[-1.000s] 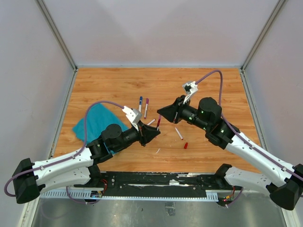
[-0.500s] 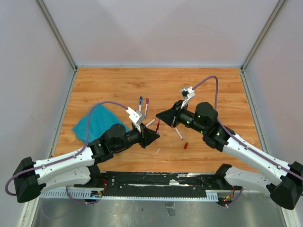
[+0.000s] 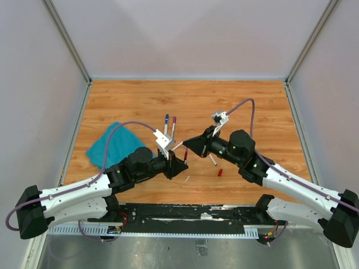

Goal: Insert the pens into the pen caps
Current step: Press the pen cap onto the pen.

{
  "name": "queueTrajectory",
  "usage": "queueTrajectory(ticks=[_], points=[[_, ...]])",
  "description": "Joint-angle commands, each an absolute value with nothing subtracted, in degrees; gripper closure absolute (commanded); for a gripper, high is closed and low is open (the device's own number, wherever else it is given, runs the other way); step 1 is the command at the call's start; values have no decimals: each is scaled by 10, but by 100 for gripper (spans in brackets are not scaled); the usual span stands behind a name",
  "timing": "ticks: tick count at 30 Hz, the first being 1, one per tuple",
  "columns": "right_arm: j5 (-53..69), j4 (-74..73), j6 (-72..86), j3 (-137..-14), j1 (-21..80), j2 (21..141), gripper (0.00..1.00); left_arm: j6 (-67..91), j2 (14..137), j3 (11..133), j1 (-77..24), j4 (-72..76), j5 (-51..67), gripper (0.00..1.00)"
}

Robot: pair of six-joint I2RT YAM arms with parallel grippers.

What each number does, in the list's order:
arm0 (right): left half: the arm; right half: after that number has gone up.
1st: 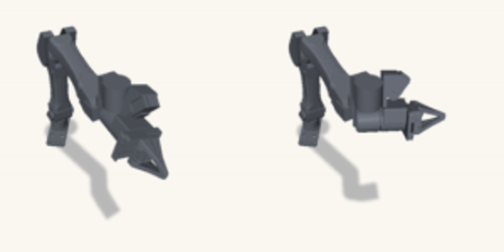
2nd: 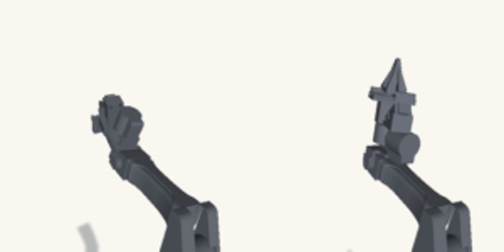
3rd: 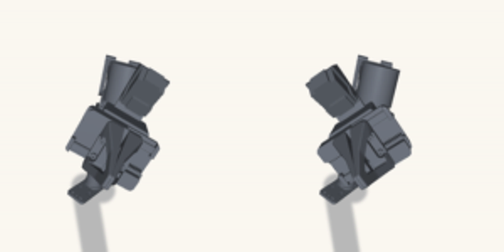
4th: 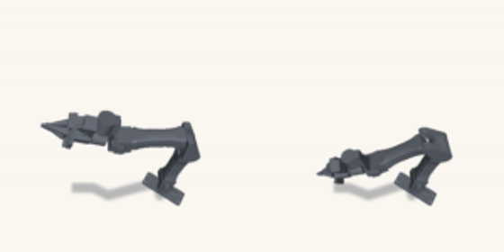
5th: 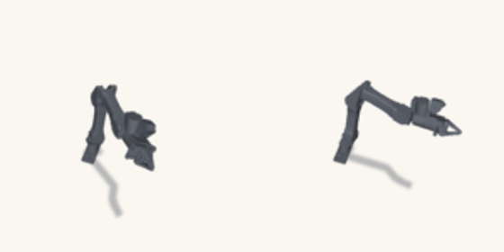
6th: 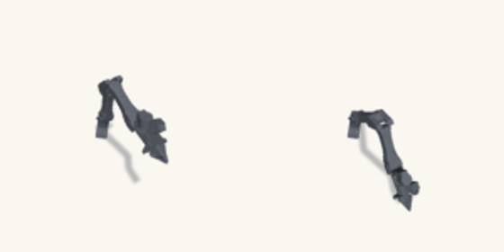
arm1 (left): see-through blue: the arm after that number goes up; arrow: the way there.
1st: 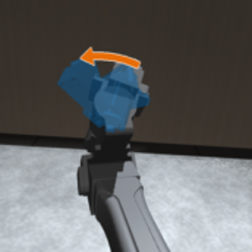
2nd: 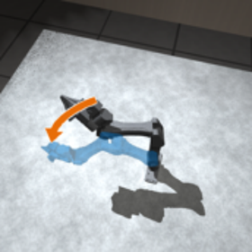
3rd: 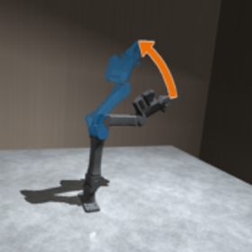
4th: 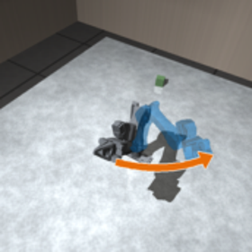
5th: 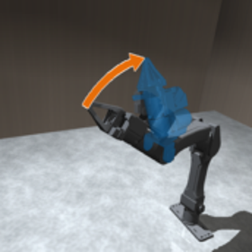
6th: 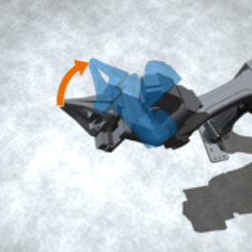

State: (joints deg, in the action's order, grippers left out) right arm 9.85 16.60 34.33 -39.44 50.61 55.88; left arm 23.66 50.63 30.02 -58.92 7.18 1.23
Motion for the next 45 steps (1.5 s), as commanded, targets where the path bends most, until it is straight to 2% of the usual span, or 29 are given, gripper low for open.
queueTrajectory(ticks=[1,11,19,27,33,45], points=[[139,63,352,-344,548,571,99,228,490,367,-589,227,-5,99],[126,73,359,-312,599,586,99,223,490,373,-588,229,-11,100],[54,42,336,-309,637,592,99,217,498,379,-588,226,-11,99],[105,144,416,-284,633,599,99,215,495,375,-589,224,-18,100],[133,167,432,-281,629,612,99,212,495,374,-589,227,-20,100],[4,12,342,-294,629,530,99,206,484,370,-589,205,-34,100]])
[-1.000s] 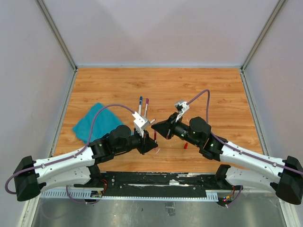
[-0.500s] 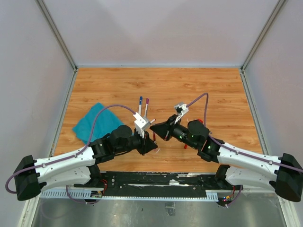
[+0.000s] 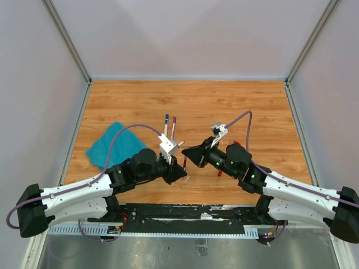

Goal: Insert the pens into the pen caps
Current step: Press the pen cap onto the pen.

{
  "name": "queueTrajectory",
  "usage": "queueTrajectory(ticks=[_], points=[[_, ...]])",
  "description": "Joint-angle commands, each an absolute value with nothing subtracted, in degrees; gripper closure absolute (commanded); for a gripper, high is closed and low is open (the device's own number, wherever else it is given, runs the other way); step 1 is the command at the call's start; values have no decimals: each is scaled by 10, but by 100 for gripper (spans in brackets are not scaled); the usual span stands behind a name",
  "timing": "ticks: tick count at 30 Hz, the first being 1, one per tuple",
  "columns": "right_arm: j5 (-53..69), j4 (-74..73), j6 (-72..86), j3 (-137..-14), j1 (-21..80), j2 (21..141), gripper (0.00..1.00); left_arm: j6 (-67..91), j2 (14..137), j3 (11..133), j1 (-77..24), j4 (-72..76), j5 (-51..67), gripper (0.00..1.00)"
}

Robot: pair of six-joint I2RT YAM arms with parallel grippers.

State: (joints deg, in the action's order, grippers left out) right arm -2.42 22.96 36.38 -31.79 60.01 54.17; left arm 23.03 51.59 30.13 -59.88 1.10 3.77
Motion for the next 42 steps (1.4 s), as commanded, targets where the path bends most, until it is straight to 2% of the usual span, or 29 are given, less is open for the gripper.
queueTrajectory(ticks=[1,14,27,37,42], points=[[-4,-5,335,-297,629,522,99,206,483,369,-589,204,-35,100],[-98,-89,279,-317,666,512,100,206,488,374,-589,206,-34,100],[-14,24,329,-321,667,471,98,205,504,364,-589,213,-33,99],[-128,-47,235,-384,667,393,53,205,511,320,-589,195,-51,99],[-216,-96,199,-369,667,337,44,212,517,310,-588,154,-75,100]])
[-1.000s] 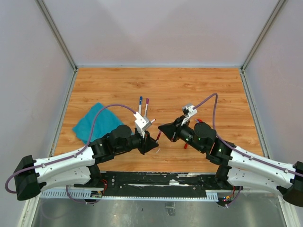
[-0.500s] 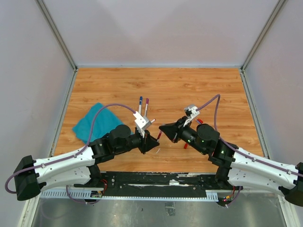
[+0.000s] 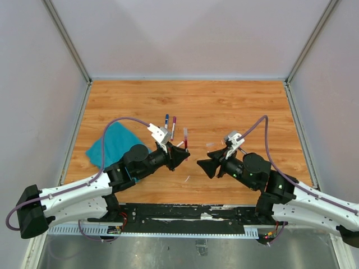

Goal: Insert the pens into the pen caps
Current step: Press the pen cap onto the pen, then place the pen at the center of the board.

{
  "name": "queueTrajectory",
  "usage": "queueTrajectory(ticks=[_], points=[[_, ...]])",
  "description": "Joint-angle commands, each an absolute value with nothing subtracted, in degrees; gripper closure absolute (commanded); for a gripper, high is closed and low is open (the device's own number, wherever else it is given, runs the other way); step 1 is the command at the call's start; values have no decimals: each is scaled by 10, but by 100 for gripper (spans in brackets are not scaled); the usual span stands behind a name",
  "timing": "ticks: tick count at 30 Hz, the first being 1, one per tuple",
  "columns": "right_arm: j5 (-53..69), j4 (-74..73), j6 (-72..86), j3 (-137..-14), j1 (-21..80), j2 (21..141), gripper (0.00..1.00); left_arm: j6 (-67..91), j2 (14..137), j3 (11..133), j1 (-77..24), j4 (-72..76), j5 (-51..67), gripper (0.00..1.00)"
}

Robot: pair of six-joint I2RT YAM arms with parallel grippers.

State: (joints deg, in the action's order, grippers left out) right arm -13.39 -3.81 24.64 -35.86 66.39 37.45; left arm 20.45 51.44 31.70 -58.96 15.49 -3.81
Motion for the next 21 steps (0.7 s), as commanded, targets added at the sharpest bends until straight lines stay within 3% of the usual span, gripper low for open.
queueTrajectory(ticks=[1,8,15,21], points=[[-235,-112,198,-367,667,332,43,214,519,311,-589,146,-82,100],[-348,-244,210,-412,645,389,31,239,596,370,-588,53,-179,100],[-227,-251,250,-407,527,403,25,248,761,489,-543,-41,-168,100],[-197,-261,271,-378,504,377,8,225,888,603,-488,-130,-165,99]])
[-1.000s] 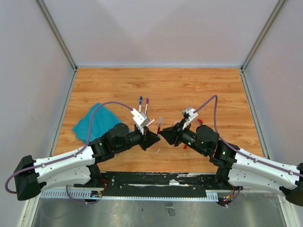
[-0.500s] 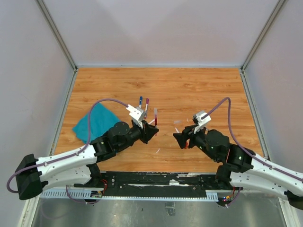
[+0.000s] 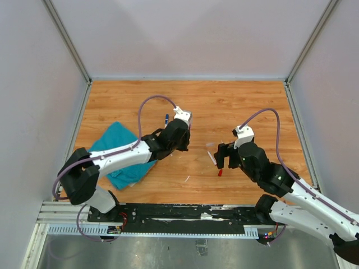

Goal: Insert the pens into the pen caps
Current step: Place the pen at the center of the board.

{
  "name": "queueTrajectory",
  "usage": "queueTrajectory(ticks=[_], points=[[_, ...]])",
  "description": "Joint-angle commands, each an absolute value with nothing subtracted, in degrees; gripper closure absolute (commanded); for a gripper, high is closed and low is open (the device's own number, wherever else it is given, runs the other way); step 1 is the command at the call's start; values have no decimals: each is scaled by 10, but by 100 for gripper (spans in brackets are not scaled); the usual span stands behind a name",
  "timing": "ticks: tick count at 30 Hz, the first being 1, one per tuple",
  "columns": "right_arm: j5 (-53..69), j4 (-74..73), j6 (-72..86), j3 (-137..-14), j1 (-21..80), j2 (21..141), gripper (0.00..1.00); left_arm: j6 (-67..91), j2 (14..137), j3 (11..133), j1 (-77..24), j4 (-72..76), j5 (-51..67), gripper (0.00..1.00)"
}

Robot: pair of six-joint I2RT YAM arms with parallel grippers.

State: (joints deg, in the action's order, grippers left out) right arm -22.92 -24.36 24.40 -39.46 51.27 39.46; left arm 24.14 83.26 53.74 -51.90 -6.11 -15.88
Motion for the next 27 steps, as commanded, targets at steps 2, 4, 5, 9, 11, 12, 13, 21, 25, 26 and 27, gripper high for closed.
queueTrajectory(ticks=[2,4,5,9,11,12,13,21,25,26,27], points=[[-191,-262,283,-368,504,366,3,217,925,635,-470,-151,-165,99],[-187,-261,293,-356,504,356,0,213,958,663,-449,-169,-163,100],[-186,-261,296,-353,504,352,1,209,974,675,-441,-176,-158,99],[-178,-262,304,-343,504,345,1,198,1029,728,-411,-202,-139,99],[-177,-266,307,-343,504,345,1,195,1055,752,-402,-215,-131,100],[-177,-269,308,-343,504,345,1,194,1068,765,-398,-221,-129,100],[-177,-273,308,-342,504,345,1,193,1078,774,-395,-226,-130,99],[-174,-280,317,-334,504,335,2,208,1128,821,-366,-245,-121,94],[-170,-277,312,-336,504,340,1,206,1155,851,-365,-258,-117,94],[-169,-278,310,-339,504,342,1,207,1159,855,-365,-260,-116,94],[-168,-280,309,-341,504,344,1,208,1163,859,-365,-259,-116,94]])
